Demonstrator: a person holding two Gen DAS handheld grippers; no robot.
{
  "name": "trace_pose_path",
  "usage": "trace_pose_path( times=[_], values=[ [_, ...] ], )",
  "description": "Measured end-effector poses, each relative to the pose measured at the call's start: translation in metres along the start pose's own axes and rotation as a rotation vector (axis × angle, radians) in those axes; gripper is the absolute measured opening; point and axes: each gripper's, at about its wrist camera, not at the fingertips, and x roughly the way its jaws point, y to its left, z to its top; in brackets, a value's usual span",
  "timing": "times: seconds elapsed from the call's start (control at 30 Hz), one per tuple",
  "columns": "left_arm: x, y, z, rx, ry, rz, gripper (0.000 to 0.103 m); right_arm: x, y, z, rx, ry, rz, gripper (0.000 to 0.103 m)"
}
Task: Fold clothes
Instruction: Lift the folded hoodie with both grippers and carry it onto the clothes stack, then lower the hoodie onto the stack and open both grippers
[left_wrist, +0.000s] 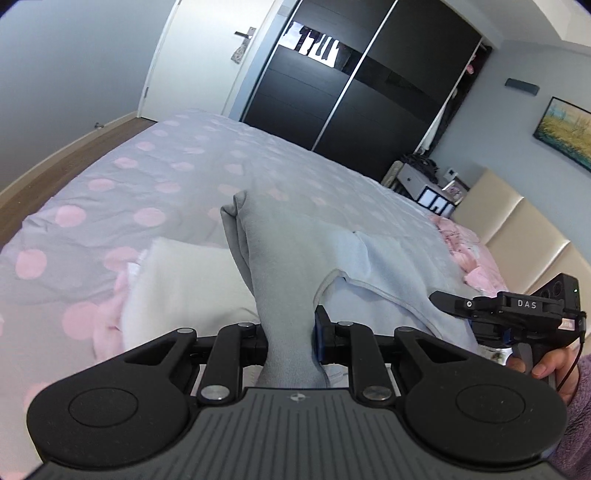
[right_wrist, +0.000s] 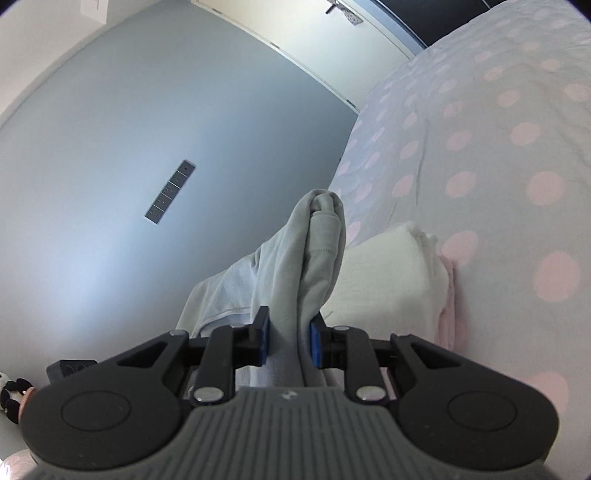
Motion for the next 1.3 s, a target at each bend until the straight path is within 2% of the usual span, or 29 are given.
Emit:
trace_pose_path(
  times=[0.13,0.33,0.53,0.7,0.8,0.87,0.9,0.93,1.0,1.1,1.13,1.17,1.2,1.23,1.3],
  values=[
    [0.025,0.038,0.01,-0.007,0.019,0.021,0.017,0.044,-0.012,0.004,-0.004,0.015,-0.004,0.023],
    [0.073,0.071,0.006,0.011,0.091,0.072,0.017,0.096,-0.049,0.001,0.04,0.032,-0.04,0.023],
    [0.095,0.101,-0.01,-0.005,0.107,0.091,0.017,0.12,-0.086,-0.013,0.061,0.04,-0.067,0.023],
    [0.098,0.098,-0.018,0.008,0.082,0.097,0.018,0.132,-0.103,-0.018,0.047,0.045,-0.1,0.024],
    [0.092,0.093,-0.018,0.011,0.072,0.108,0.022,0.128,-0.101,-0.015,0.04,0.053,-0.099,0.025],
    [0.084,0.087,-0.017,0.021,0.06,0.124,0.027,0.119,-0.095,-0.012,0.007,0.048,-0.101,0.033],
    [0.079,0.083,-0.016,0.031,0.049,0.146,0.033,0.112,-0.09,-0.011,-0.021,0.036,-0.106,0.034],
    [0.073,0.079,-0.015,0.041,0.03,0.17,0.045,0.104,-0.084,-0.01,-0.065,0.015,-0.116,0.036],
    [0.055,0.07,-0.016,0.077,-0.044,0.22,0.05,0.087,-0.072,-0.008,-0.167,-0.037,-0.144,0.039],
    [0.034,0.05,-0.014,0.156,-0.156,0.277,0.049,0.073,-0.052,-0.008,-0.318,-0.09,-0.173,0.038],
    [0.031,0.044,-0.012,0.178,-0.18,0.29,0.044,0.075,-0.045,-0.008,-0.364,-0.101,-0.18,0.035],
    [0.032,0.039,-0.009,0.196,-0.188,0.298,0.04,0.077,-0.038,-0.009,-0.408,-0.11,-0.186,0.029],
    [0.035,0.034,-0.005,0.203,-0.195,0.305,0.03,0.082,-0.032,-0.009,-0.439,-0.119,-0.188,0.025],
    [0.04,0.032,-0.001,0.194,-0.2,0.308,0.025,0.087,-0.028,-0.009,-0.452,-0.127,-0.188,0.019],
    [0.054,0.036,0.005,0.16,-0.202,0.306,0.023,0.099,-0.021,-0.008,-0.473,-0.146,-0.202,0.016]
  ],
)
